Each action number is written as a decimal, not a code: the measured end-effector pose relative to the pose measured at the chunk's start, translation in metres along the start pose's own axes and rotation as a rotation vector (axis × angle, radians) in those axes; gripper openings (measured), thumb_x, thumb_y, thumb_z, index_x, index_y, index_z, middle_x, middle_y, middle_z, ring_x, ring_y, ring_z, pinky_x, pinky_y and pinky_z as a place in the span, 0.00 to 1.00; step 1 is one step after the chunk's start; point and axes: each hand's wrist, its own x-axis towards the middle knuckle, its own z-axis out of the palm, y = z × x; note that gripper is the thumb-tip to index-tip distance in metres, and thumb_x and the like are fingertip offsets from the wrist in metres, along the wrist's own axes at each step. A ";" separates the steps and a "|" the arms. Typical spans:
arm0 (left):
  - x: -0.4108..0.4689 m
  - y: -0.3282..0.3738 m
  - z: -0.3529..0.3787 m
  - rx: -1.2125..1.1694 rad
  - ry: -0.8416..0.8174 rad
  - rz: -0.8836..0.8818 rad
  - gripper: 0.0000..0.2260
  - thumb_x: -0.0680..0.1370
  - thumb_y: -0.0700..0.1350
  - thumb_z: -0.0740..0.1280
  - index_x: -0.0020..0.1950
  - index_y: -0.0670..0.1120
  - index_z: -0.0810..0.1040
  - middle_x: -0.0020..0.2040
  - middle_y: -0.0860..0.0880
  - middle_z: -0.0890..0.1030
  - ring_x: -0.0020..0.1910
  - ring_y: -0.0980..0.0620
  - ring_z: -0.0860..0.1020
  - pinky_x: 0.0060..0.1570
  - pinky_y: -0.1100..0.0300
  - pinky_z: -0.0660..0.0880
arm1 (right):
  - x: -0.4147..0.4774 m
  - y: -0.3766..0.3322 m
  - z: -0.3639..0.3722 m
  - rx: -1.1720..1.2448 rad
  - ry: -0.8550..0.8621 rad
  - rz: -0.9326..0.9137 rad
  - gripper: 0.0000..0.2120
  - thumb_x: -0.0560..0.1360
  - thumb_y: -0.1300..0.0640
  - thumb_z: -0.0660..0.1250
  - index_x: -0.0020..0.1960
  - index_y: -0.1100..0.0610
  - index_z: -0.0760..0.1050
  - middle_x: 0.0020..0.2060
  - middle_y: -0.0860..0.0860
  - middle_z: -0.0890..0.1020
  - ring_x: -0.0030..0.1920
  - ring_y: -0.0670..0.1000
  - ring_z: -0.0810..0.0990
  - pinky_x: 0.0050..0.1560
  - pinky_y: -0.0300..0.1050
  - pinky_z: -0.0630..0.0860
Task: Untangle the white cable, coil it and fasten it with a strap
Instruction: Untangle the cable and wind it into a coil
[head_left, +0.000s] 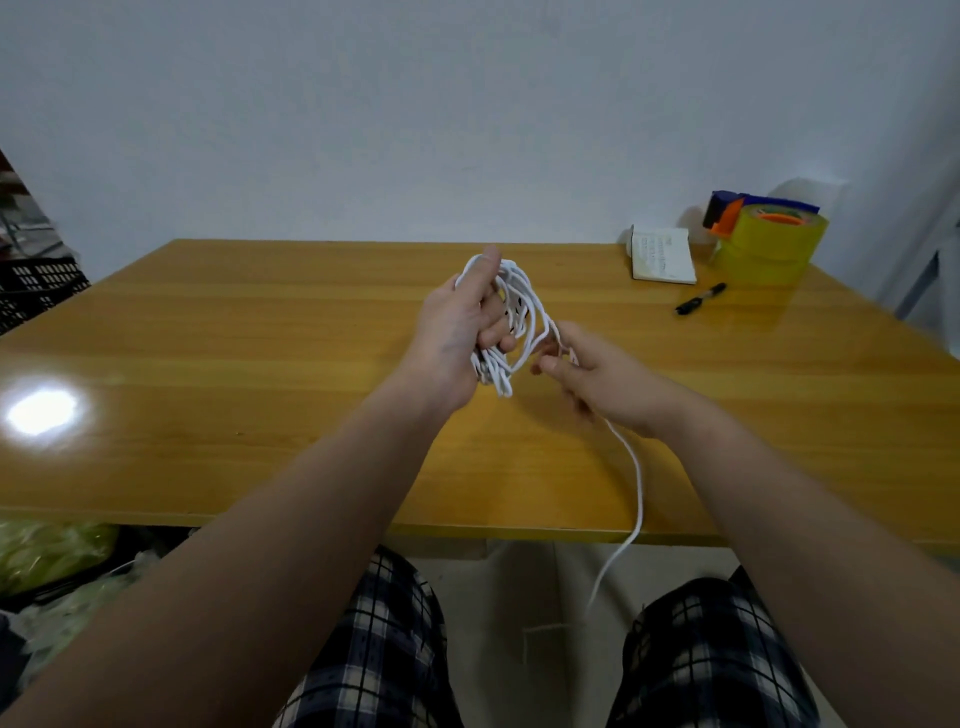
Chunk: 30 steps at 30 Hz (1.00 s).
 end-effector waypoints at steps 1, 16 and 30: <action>0.001 0.001 -0.001 0.002 0.004 0.003 0.17 0.79 0.51 0.64 0.33 0.47 0.65 0.20 0.52 0.59 0.17 0.57 0.59 0.21 0.64 0.65 | 0.000 0.003 -0.001 0.034 0.018 -0.016 0.08 0.80 0.59 0.57 0.59 0.56 0.68 0.42 0.51 0.71 0.28 0.45 0.67 0.24 0.38 0.65; 0.008 0.005 -0.022 -0.262 0.069 -0.058 0.20 0.79 0.53 0.64 0.29 0.49 0.63 0.19 0.54 0.57 0.16 0.58 0.57 0.18 0.66 0.62 | -0.007 0.015 -0.018 0.537 0.049 0.016 0.09 0.76 0.64 0.63 0.55 0.56 0.75 0.47 0.54 0.83 0.22 0.41 0.60 0.19 0.32 0.56; 0.005 -0.002 -0.030 -0.239 0.050 -0.107 0.20 0.78 0.55 0.64 0.30 0.50 0.61 0.18 0.54 0.57 0.17 0.58 0.58 0.20 0.66 0.62 | -0.004 0.021 -0.001 -0.119 0.249 -0.084 0.03 0.75 0.56 0.67 0.44 0.51 0.79 0.35 0.48 0.77 0.37 0.43 0.73 0.41 0.42 0.68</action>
